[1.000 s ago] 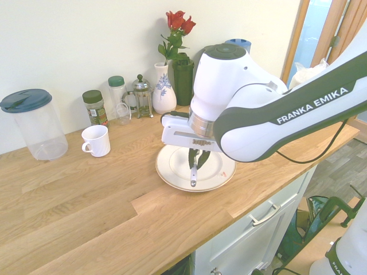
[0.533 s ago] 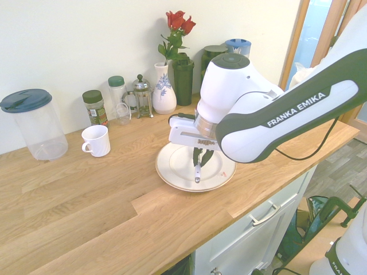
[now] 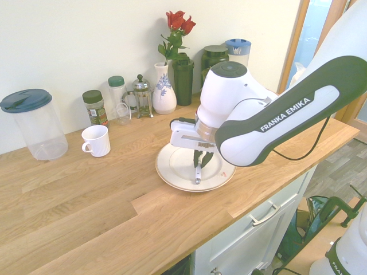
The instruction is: Put the fork into the plate
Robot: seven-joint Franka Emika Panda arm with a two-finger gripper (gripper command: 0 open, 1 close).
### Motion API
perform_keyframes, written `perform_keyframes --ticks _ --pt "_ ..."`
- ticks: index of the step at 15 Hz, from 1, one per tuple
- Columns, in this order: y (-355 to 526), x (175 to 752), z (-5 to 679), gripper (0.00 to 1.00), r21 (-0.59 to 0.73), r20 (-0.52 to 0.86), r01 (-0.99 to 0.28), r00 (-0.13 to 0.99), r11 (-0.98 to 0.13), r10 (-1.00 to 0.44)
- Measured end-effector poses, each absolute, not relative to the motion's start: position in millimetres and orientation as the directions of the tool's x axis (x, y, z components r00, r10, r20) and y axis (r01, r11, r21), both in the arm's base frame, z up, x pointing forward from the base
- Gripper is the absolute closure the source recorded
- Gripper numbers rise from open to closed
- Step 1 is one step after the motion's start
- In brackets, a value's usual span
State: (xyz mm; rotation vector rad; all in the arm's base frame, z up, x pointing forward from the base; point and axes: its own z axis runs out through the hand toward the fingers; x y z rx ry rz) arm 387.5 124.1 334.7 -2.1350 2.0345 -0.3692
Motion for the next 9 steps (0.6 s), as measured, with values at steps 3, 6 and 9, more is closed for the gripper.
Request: perform_keyframes --ticks 3,6,9 --pt "126.7 386.8 334.6 0.00 -0.291 0.061 -0.955 0.037 -0.054 -0.997" --pt "127.0 386.2 332.5 0.00 -0.283 0.063 -0.958 0.037 -0.054 -0.997" --pt "127.4 386.1 332.7 0.00 -0.284 0.064 -0.957 0.039 -0.056 -0.997"
